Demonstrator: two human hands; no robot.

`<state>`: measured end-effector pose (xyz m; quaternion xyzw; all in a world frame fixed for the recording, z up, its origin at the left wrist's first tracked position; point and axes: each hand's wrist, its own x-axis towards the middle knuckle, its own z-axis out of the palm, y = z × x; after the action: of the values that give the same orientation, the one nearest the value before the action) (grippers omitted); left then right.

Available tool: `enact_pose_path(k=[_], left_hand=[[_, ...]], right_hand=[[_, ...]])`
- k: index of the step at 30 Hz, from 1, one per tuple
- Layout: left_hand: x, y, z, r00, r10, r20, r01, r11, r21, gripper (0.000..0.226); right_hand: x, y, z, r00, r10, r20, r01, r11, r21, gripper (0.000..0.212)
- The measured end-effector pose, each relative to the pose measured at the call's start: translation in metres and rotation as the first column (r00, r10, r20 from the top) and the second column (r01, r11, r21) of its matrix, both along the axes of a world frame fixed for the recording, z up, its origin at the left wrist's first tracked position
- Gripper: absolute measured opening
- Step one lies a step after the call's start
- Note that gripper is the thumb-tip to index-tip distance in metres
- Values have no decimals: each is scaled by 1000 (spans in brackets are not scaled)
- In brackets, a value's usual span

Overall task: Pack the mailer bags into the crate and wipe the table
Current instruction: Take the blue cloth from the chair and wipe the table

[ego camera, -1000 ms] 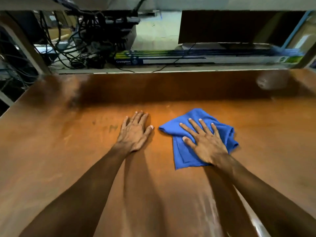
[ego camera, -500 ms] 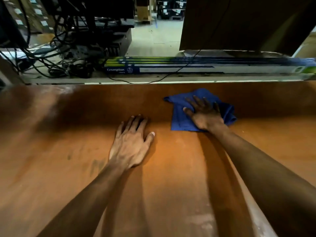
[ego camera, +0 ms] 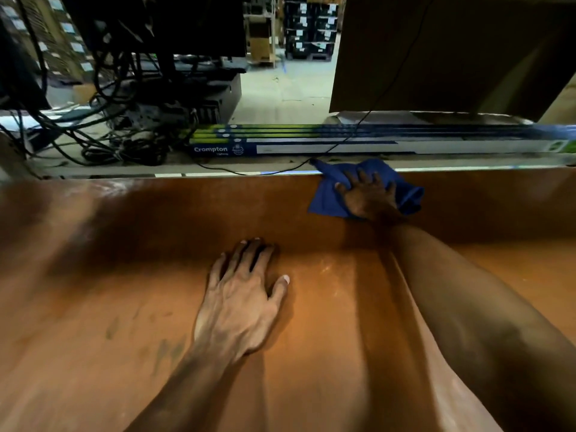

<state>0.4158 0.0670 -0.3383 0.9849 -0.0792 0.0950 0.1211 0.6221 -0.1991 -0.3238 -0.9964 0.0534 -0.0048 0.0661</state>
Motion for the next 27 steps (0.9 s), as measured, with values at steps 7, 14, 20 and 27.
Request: enact_pose_path(k=[7,14,20,27], left_hand=[[0,1,0,1000,-9,-9,9,1000,-4,68],[-1,0,4,1000,1,-24,-1,1000,6,68],[0,-1,3,1000,4,-20,-4,1000,13,66],[-3,-4,7,999,-9,53,4,997,83,53]], right_hand=[[-21,-25,0,952,306,32,-305,952,-12,68],[-72,-38,2,986,161,-43,-164,984,-76,63],[-151,-64,-1,991,132,6,-130,985,-109,66],[-265,-19,2,948,317,-2,-316,943,-107,70]])
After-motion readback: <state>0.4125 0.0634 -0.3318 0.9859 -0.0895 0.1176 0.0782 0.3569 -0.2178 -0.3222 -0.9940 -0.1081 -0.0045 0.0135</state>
